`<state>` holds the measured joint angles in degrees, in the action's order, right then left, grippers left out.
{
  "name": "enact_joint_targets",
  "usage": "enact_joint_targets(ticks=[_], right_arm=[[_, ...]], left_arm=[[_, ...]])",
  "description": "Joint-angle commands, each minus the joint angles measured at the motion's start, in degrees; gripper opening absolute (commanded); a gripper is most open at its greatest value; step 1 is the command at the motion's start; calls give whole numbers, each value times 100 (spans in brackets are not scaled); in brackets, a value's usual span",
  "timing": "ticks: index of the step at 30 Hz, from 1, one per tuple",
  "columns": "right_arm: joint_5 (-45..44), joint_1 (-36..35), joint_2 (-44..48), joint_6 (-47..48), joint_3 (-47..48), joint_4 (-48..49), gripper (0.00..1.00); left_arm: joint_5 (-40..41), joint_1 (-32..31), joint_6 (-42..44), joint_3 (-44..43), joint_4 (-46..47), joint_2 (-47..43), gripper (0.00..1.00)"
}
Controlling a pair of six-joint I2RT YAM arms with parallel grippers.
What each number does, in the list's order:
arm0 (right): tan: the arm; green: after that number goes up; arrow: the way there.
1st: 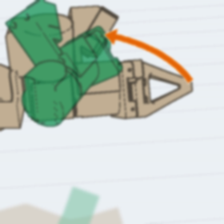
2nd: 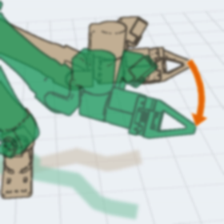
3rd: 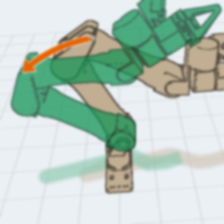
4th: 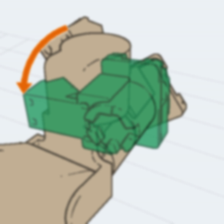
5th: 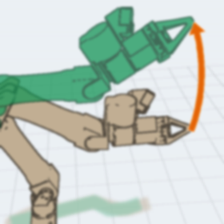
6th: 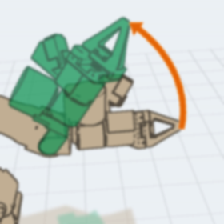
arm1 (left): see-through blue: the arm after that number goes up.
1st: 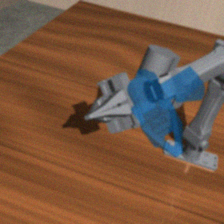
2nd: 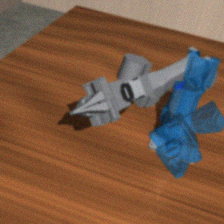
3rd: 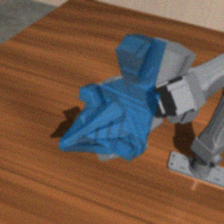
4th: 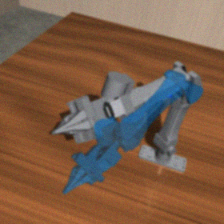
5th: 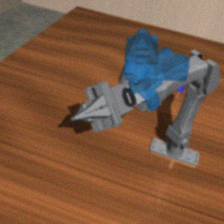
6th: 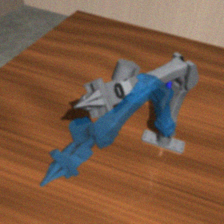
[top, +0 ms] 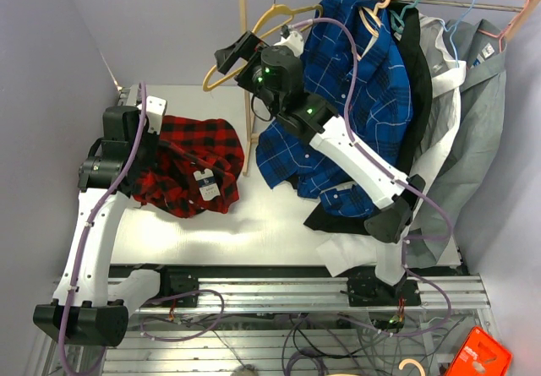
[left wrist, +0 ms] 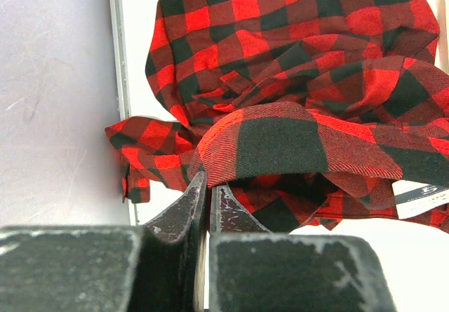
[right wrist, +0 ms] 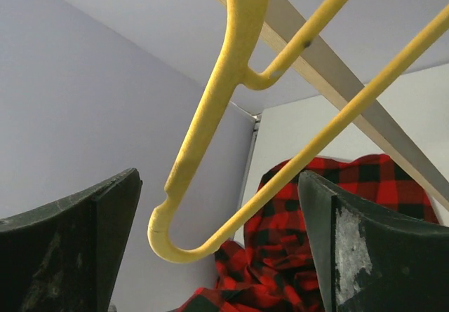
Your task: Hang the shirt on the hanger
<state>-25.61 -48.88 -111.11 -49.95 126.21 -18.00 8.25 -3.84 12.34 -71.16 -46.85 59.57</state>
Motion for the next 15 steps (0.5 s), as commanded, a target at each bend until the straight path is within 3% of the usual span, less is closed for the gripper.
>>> enact_joint_targets(ticks=[1,3,5,6,11,15], right_arm=[[197,87,-80,-69,61,320,90],[253,110,-109,-78,53,366,76],[291,123,-123,-100,47,379,52],[297,130,-129,-100,44,376,45],[338,148,-146,-27,26,426,35],[419,166,-137,-1,-9,468,17]], left_arm=[[-94,58,-66,39,204,-97,7],[-82,58,-65,47,178,-99,7],[-80,67,-73,108,196,-116,7],[-78,67,-66,117,202,-125,7],[-62,63,-67,113,203,-117,7],[-72,67,-74,86,198,-104,7]])
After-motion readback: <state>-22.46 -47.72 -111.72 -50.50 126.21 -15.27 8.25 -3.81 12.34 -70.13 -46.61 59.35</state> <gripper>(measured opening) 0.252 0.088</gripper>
